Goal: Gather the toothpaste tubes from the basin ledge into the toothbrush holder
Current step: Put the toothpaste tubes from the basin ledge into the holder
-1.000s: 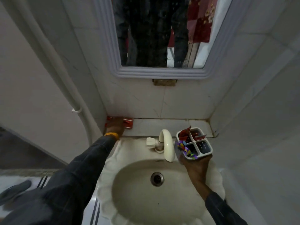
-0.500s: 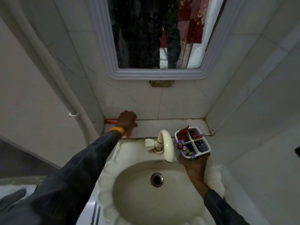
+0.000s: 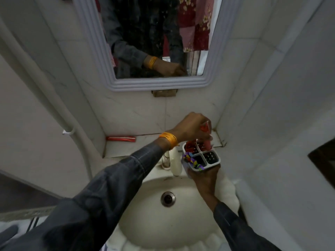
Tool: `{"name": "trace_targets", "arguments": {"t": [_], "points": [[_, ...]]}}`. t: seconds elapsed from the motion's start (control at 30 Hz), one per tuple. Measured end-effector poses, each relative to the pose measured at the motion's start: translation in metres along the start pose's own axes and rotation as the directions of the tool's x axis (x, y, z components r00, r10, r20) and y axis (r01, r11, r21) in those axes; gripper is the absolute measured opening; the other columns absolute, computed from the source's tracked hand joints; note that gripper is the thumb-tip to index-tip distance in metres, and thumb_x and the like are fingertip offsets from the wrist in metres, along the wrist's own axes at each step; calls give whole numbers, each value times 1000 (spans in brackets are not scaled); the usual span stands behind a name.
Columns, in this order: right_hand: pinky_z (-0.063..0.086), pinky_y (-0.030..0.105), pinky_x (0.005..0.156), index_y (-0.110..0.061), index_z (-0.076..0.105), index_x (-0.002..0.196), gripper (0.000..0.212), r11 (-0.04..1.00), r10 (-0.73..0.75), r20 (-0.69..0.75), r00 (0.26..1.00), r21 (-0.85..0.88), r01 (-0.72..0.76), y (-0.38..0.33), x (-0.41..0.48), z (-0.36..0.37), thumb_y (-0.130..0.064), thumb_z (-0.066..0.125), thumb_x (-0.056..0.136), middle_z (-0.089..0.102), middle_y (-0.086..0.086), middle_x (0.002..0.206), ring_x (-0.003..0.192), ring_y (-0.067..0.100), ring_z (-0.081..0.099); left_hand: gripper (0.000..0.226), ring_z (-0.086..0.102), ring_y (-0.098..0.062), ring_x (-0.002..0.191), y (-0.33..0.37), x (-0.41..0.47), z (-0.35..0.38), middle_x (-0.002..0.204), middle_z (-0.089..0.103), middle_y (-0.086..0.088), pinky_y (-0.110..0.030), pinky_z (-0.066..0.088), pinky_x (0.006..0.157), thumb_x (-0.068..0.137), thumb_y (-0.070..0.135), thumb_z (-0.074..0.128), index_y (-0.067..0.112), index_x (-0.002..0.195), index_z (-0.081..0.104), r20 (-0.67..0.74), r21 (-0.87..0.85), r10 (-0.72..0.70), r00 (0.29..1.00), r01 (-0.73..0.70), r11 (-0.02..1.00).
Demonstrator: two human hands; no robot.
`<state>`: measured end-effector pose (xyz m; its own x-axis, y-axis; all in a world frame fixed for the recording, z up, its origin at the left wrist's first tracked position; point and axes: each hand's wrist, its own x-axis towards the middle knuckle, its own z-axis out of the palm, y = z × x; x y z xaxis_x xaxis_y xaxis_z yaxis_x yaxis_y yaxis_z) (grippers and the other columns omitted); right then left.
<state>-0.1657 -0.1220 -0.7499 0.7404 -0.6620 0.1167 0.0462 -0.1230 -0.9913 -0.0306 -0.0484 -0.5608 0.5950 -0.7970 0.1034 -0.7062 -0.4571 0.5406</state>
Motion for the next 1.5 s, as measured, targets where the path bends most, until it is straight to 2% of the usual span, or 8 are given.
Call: {"name": "trace_targets", "arguments": {"t": [0.27,0.43,0.53,0.77,1.03,1.2,1.3,1.5], "points": [[50,5,102,-18,45,149,106,997,22,26,999,-69,-21,10,0,-5,-6,104,62,63,-11,140,123,-22,59,10,67,-23,80,-7,5,58,86,74,-4,-29,49,68,78,24,73,17,85,72,38,146,25,999,-30,989],[66,40,98,-23,54,142,101,998,51,1,999,-23,-51,16,2,-6,8,104,59,73,-8,134,120,6,75,8,65,-12,69,-42,-12,28,87,76,-3,-25,53,68,83,17,70,14,90,73,-186,-59,-81,979,71,996],[63,66,95,-29,57,142,102,998,58,6,998,-14,-58,20,5,-6,5,105,57,75,-2,135,123,21,75,13,69,-24,84,-110,-45,12,95,75,-8,-33,55,77,84,12,65,13,95,70,-373,-57,-305,876,306,950],[56,51,114,-17,43,154,117,993,89,-13,996,-72,-90,27,2,-2,0,106,57,66,0,145,123,-7,67,49,46,-38,129,-252,-131,16,142,51,-12,-43,34,113,89,16,50,16,137,49,-179,318,-744,644,753,575],[54,9,101,-11,40,151,109,996,80,25,997,-35,-79,23,2,-2,16,97,62,61,-17,138,119,-18,65,39,50,-40,126,-249,-125,27,141,50,-21,-46,41,107,101,20,44,4,136,49,-175,400,-693,699,694,599],[56,14,105,-6,39,155,116,996,84,20,996,-39,-83,24,2,-4,9,102,59,62,5,148,122,-17,63,33,62,-38,107,-223,-107,10,116,66,-21,-41,52,93,88,26,65,4,112,65,-157,252,-649,745,665,703],[59,38,111,-9,43,155,116,995,68,8,998,-74,-67,25,4,-4,3,105,58,64,7,150,133,9,67,25,67,-32,93,-178,-82,-11,96,73,-13,-37,55,82,73,23,78,8,90,68,-191,65,-585,788,604,794],[60,52,108,-19,52,150,107,997,44,11,999,-69,-43,17,4,-4,0,105,59,71,-4,142,132,18,70,25,70,-12,71,-65,-41,-38,86,71,-1,-23,61,67,78,21,79,9,96,67,-166,-254,-238,957,192,948]]}}
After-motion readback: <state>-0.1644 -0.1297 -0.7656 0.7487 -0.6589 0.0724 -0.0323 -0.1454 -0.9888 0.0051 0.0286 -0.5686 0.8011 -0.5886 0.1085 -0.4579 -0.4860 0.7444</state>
